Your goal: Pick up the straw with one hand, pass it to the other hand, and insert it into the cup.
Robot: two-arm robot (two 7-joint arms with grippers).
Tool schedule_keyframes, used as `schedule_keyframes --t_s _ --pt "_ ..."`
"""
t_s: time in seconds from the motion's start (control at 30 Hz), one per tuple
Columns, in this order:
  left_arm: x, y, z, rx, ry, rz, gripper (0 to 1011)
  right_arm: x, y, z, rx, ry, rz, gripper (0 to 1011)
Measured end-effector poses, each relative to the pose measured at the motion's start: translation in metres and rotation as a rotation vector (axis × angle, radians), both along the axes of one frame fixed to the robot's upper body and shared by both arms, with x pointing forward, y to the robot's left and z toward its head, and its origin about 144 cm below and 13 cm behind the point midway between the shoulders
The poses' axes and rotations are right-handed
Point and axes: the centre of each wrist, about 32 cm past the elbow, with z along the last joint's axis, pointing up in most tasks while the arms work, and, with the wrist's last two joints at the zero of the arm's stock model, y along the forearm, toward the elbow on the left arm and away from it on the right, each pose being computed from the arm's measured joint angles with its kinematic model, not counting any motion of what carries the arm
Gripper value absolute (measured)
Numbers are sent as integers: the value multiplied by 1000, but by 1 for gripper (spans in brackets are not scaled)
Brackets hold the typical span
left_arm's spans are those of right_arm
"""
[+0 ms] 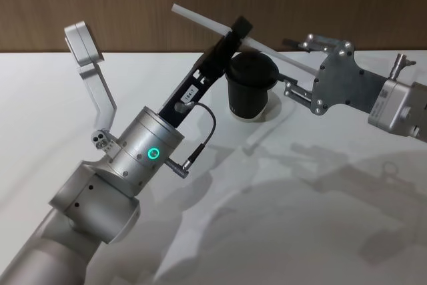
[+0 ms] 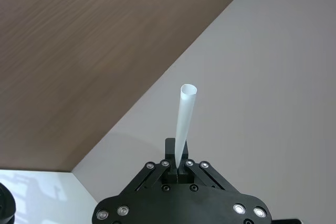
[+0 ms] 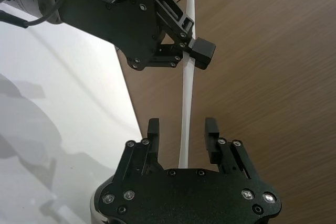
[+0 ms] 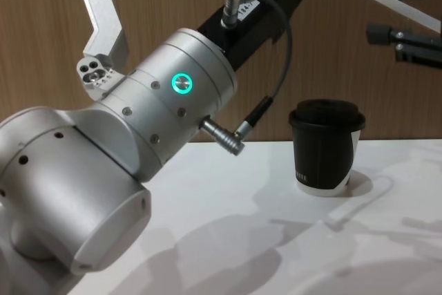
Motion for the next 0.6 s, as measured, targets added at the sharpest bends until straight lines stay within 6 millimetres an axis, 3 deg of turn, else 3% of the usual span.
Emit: schedule_keyframes --t_s 0.3,0.6 --pt "1 4 10 78 -64 41 7 0 0 0 0 0 0 765" --pt "2 11 29 203 -171 108 7 0 0 0 0 0 0 998"
